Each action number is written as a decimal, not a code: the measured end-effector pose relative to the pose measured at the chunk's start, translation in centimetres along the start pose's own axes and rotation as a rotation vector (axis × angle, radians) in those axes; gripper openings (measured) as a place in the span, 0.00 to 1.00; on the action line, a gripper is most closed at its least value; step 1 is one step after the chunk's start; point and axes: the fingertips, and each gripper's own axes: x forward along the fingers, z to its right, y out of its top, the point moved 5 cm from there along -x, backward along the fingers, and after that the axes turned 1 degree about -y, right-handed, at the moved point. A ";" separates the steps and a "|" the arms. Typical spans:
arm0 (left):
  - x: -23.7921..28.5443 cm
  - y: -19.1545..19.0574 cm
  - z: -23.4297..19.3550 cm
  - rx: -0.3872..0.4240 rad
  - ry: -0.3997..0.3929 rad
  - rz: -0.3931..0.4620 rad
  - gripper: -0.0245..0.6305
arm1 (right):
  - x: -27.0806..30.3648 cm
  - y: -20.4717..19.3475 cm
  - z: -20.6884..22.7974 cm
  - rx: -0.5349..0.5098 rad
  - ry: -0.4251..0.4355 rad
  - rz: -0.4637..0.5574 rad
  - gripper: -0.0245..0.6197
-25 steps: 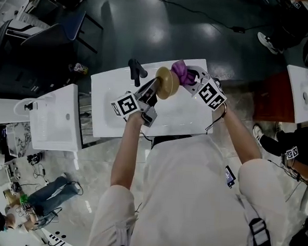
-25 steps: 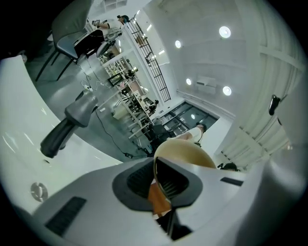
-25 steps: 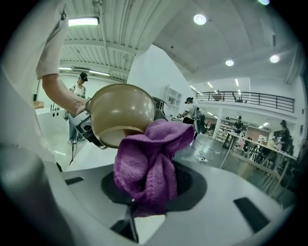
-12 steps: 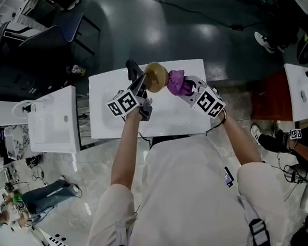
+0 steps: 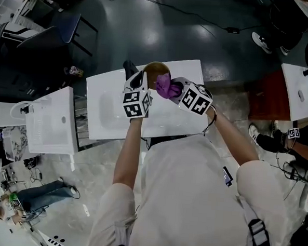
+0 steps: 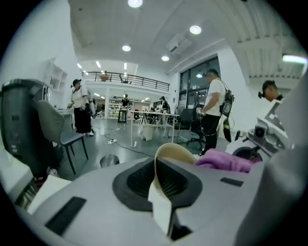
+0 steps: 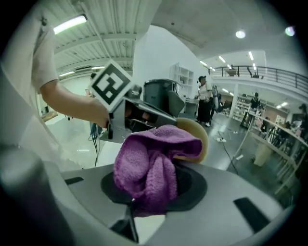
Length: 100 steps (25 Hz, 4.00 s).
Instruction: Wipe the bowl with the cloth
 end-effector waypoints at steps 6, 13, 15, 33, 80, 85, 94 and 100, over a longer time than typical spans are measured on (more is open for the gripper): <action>0.1 1.2 2.1 0.323 0.063 -0.006 0.07 | 1.6 0.1 2.2 0.163 -0.031 -0.122 0.25; 0.5 -0.3 3.0 0.321 0.025 -0.052 0.07 | 2.1 1.1 5.1 -0.022 -0.240 -0.215 0.27; 0.6 -0.3 3.0 0.243 0.014 -0.051 0.07 | 2.2 1.5 5.0 -0.125 -0.285 -0.220 0.29; 1.1 -1.7 3.1 -0.086 -0.055 -0.081 0.07 | 2.3 3.2 4.0 -0.644 -0.355 -0.244 0.25; 0.9 -0.5 3.4 -0.026 -0.069 -0.046 0.07 | 4.2 -0.6 3.7 -0.549 -0.350 -0.571 0.22; 0.5 -0.6 2.8 0.001 -0.048 -0.048 0.07 | 4.4 -0.2 1.3 -0.547 -0.234 -0.549 0.22; -0.6 -1.0 0.9 -0.020 0.015 -0.049 0.07 | 2.4 0.9 -1.2 -0.527 -0.227 -0.385 0.22; -0.2 -1.2 0.2 -0.056 0.028 -0.052 0.07 | 0.3 -0.5 -0.9 -0.436 -0.272 -0.335 0.22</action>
